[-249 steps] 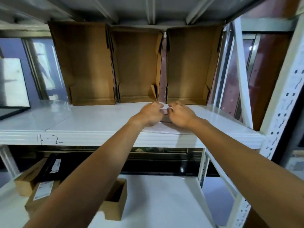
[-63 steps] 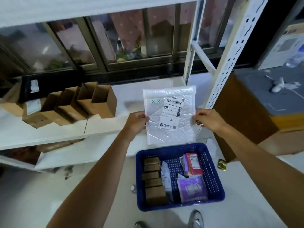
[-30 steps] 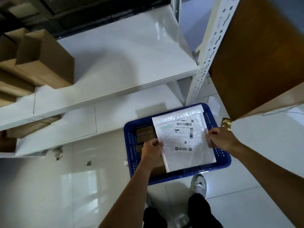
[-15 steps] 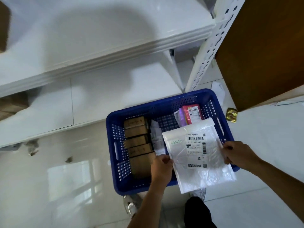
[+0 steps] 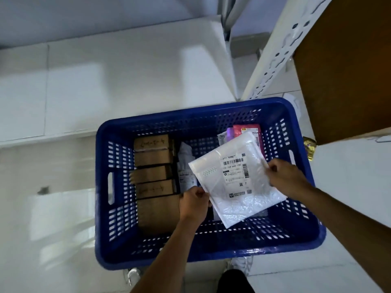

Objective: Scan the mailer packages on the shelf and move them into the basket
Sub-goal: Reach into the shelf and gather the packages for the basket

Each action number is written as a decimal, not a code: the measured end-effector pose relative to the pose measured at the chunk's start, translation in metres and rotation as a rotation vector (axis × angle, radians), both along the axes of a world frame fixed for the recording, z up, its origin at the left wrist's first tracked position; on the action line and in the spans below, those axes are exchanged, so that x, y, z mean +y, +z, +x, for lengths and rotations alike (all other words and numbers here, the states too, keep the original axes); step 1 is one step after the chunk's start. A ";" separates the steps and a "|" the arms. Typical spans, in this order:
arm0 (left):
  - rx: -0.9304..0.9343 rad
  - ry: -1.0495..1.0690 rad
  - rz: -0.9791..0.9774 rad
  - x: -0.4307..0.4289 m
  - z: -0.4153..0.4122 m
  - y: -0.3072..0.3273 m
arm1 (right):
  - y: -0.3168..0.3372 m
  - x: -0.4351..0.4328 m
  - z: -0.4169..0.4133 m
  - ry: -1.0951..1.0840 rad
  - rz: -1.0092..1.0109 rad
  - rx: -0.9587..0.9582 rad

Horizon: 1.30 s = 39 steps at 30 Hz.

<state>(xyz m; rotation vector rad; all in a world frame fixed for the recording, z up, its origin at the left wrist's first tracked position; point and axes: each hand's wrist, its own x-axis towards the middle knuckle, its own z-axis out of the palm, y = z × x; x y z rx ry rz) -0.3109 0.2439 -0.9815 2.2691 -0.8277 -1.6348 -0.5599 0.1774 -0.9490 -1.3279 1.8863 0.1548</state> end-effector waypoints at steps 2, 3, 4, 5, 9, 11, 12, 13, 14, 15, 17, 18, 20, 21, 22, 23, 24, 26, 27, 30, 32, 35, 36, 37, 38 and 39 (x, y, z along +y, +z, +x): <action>-0.016 -0.121 0.043 0.002 -0.009 -0.017 | -0.017 -0.006 -0.003 0.030 -0.009 0.004; -0.013 -0.167 0.077 0.006 -0.014 -0.028 | -0.027 -0.009 -0.004 0.040 -0.019 0.009; 0.012 -0.178 0.109 0.009 -0.020 -0.036 | -0.035 -0.011 -0.006 0.049 -0.034 0.020; 0.060 -0.159 0.134 0.011 -0.027 -0.047 | -0.043 -0.013 -0.009 0.057 -0.053 0.024; 0.406 0.081 0.383 0.024 -0.053 -0.065 | -0.064 -0.018 -0.014 0.207 -0.096 0.069; 0.405 -0.024 0.400 0.031 -0.060 -0.078 | -0.077 -0.019 -0.015 0.307 -0.127 0.088; 0.352 -0.123 0.379 0.035 -0.062 -0.081 | -0.082 -0.019 -0.014 0.342 -0.127 0.086; 0.277 -0.265 0.338 0.037 -0.065 -0.091 | -0.089 -0.019 -0.014 0.376 -0.119 0.087; 0.182 -0.425 0.298 0.037 -0.066 -0.094 | -0.094 -0.020 -0.012 0.421 -0.108 0.087; 0.077 -0.554 0.249 0.038 -0.068 -0.099 | -0.100 -0.018 -0.010 0.466 -0.098 0.090; -0.072 -0.624 0.167 0.036 -0.065 -0.105 | -0.111 -0.014 -0.004 0.525 -0.093 0.085; -0.143 -0.617 0.150 0.033 -0.063 -0.106 | -0.118 -0.010 -0.002 0.534 -0.095 0.086; -0.273 -0.616 0.140 0.023 -0.056 -0.114 | -0.131 -0.002 0.002 0.551 -0.116 0.084; -0.316 -0.627 0.134 0.019 -0.052 -0.119 | -0.136 0.001 0.004 0.559 -0.121 0.081; -0.340 -0.638 0.140 0.014 -0.048 -0.122 | -0.142 0.004 0.006 0.563 -0.122 0.078; -0.347 -0.638 0.134 0.010 -0.046 -0.128 | -0.147 0.007 0.008 0.558 -0.114 0.079; -0.328 -0.626 0.139 0.006 -0.044 -0.132 | -0.152 0.009 0.009 0.549 -0.111 0.077; -0.243 -0.571 0.149 -0.002 -0.041 -0.145 | -0.163 0.012 0.011 0.526 -0.109 0.078; -0.187 -0.521 0.159 -0.005 -0.040 -0.151 | -0.166 0.012 0.012 0.513 -0.110 0.078; -0.119 -0.467 0.166 -0.008 -0.040 -0.165 | -0.171 0.016 0.014 0.482 -0.143 0.088; -0.187 -0.534 0.134 -0.009 -0.042 -0.167 | -0.169 0.017 0.015 0.464 -0.169 0.072; -0.277 -0.614 0.092 -0.007 -0.045 -0.166 | -0.165 0.023 0.013 0.409 -0.208 0.067; -0.281 -0.617 0.089 -0.009 -0.045 -0.166 | -0.165 0.025 0.012 0.392 -0.236 0.071; -0.277 -0.630 0.089 -0.010 -0.045 -0.166 | -0.164 0.026 0.012 0.386 -0.259 0.080; -0.267 -0.652 0.094 -0.012 -0.046 -0.164 | -0.163 0.029 0.010 0.385 -0.278 0.090; -0.261 -0.660 0.091 -0.015 -0.046 -0.163 | -0.162 0.030 0.010 0.394 -0.291 0.095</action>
